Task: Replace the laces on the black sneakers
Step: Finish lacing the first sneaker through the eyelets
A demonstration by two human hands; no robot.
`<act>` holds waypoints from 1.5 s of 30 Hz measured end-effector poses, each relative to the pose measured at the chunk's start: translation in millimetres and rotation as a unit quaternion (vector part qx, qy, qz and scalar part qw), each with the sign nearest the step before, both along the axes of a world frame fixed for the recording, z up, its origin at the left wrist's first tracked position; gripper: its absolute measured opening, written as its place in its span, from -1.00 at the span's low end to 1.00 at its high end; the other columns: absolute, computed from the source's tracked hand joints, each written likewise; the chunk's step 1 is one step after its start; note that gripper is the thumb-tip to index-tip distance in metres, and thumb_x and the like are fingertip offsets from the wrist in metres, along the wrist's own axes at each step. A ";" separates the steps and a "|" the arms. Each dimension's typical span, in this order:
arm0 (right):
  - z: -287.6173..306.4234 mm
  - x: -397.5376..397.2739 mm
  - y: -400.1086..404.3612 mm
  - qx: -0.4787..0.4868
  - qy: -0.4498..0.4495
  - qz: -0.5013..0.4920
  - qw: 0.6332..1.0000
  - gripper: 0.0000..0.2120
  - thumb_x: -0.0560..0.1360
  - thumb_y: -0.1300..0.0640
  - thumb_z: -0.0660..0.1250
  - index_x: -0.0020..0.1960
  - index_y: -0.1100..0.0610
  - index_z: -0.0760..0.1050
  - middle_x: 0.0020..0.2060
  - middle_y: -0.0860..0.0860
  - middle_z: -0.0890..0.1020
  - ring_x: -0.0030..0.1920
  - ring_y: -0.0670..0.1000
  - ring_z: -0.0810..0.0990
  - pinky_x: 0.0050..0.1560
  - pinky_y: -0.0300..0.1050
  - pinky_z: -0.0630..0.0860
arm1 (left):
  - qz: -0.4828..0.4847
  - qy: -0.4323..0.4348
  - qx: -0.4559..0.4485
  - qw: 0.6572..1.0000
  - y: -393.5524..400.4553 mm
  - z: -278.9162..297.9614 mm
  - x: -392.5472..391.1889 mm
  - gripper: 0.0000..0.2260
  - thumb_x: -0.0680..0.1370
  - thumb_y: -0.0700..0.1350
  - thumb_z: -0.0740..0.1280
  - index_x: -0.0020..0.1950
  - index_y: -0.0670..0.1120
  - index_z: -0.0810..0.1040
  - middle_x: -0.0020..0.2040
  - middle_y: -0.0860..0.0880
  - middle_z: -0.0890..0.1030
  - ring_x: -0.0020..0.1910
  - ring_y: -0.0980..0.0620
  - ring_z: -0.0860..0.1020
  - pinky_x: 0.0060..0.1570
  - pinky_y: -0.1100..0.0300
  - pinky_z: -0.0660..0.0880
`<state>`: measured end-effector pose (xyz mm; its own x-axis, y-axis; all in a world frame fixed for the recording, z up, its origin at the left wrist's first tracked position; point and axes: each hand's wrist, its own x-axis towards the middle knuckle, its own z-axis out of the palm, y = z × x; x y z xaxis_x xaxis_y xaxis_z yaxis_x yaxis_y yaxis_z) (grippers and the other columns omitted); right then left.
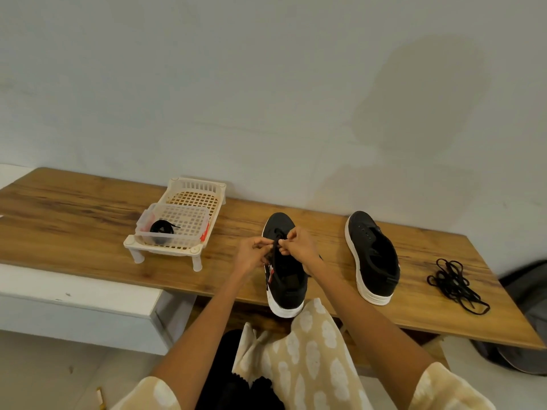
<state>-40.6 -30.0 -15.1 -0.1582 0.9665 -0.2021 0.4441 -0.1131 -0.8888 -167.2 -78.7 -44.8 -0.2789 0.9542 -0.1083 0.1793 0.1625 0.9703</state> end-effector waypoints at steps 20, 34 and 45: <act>53.3 -1.1 19.5 0.111 -0.144 0.198 0.963 -0.81 0.52 0.16 0.35 -0.06 0.31 0.58 -0.16 0.23 0.65 -0.24 0.03 0.61 -0.08 -0.04 0.59 | 0.022 0.023 0.158 0.987 30.8 49.7 -1.8 -0.96 0.62 -0.19 0.19 -0.02 -0.12 0.41 -0.12 -0.02 0.49 -0.08 0.03 0.48 -0.05 0.29 0.42; 148.6 -8.2 28.7 0.140 0.218 0.093 0.961 -0.90 0.63 0.18 0.15 0.02 0.22 0.37 -0.08 0.16 0.62 -0.18 0.07 0.64 -0.07 -0.08 0.62 | 0.083 -0.044 0.028 0.995 23.0 39.8 11.6 -0.78 0.59 -0.15 0.27 0.10 -0.28 0.58 -0.14 -0.08 0.63 -0.23 0.06 0.58 -0.02 0.12 0.59; 79.8 0.2 16.8 0.123 0.046 0.076 0.988 -0.93 0.59 0.19 0.23 0.03 0.19 0.45 -0.19 0.08 0.63 -0.30 -0.05 0.59 -0.25 -0.29 0.58 | 0.068 0.000 -0.011 0.998 18.9 44.7 1.5 -0.53 0.53 -0.29 0.30 0.43 -0.18 0.32 0.27 -0.11 0.51 0.30 -0.13 0.46 0.24 -0.04 0.46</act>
